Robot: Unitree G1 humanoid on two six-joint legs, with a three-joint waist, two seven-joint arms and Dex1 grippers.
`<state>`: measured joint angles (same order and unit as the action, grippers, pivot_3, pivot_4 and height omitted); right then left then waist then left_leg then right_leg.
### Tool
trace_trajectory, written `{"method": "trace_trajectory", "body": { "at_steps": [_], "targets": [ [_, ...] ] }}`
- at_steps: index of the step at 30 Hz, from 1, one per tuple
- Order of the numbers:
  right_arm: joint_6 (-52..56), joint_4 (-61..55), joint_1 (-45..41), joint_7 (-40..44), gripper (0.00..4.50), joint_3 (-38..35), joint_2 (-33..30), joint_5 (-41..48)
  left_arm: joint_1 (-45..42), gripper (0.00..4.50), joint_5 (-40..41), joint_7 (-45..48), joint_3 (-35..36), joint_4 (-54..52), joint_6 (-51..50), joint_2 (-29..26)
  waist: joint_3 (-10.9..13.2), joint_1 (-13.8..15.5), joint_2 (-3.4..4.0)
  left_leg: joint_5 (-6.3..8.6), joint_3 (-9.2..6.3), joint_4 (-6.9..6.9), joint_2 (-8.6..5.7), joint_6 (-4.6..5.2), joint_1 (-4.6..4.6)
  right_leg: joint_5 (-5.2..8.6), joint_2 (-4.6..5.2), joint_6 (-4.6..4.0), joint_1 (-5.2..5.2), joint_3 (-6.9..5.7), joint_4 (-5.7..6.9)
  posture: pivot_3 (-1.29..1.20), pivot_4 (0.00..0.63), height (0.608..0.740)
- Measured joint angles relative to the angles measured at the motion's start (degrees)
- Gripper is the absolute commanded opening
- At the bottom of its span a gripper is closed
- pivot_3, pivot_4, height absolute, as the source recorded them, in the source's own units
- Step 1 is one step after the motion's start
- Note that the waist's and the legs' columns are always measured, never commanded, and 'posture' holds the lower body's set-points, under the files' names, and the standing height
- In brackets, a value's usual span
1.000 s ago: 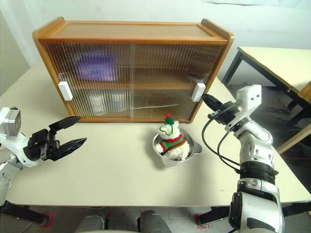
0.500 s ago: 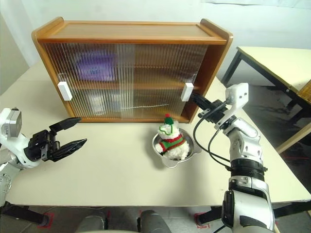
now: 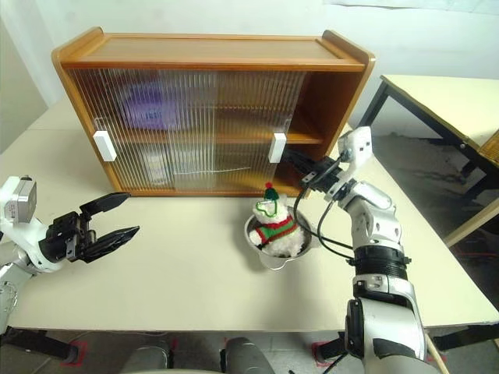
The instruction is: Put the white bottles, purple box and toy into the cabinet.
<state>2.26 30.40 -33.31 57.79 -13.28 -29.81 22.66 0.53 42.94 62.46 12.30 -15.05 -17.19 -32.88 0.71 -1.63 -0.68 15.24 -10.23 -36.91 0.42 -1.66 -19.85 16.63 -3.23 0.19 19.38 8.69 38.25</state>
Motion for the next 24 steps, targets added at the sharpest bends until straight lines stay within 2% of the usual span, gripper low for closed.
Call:
{"method": "trace_trajectory", "body": {
  "at_steps": [16,24],
  "targets": [
    [1.65,-0.29,-2.61,2.46,0.03,2.97,1.88,-0.1,0.2,4.5,-0.98,0.45,-0.41,0.92,0.77,0.2,0.0,0.45,0.01,-0.01,0.01,0.0,0.02,-0.01,0.0,-0.02,0.0,-0.06,0.03,-0.03,0.01,-0.02,0.0,0.74],
    [1.64,1.8,-5.45,2.86,0.03,4.06,4.79,-0.35,0.15,4.5,-1.37,0.62,-0.42,1.7,1.34,0.24,-0.01,0.41,0.02,-0.01,0.02,0.02,0.07,-0.01,-0.01,-0.05,0.0,-0.13,0.1,-0.05,0.03,-0.02,0.0,0.74]
  ]
}}
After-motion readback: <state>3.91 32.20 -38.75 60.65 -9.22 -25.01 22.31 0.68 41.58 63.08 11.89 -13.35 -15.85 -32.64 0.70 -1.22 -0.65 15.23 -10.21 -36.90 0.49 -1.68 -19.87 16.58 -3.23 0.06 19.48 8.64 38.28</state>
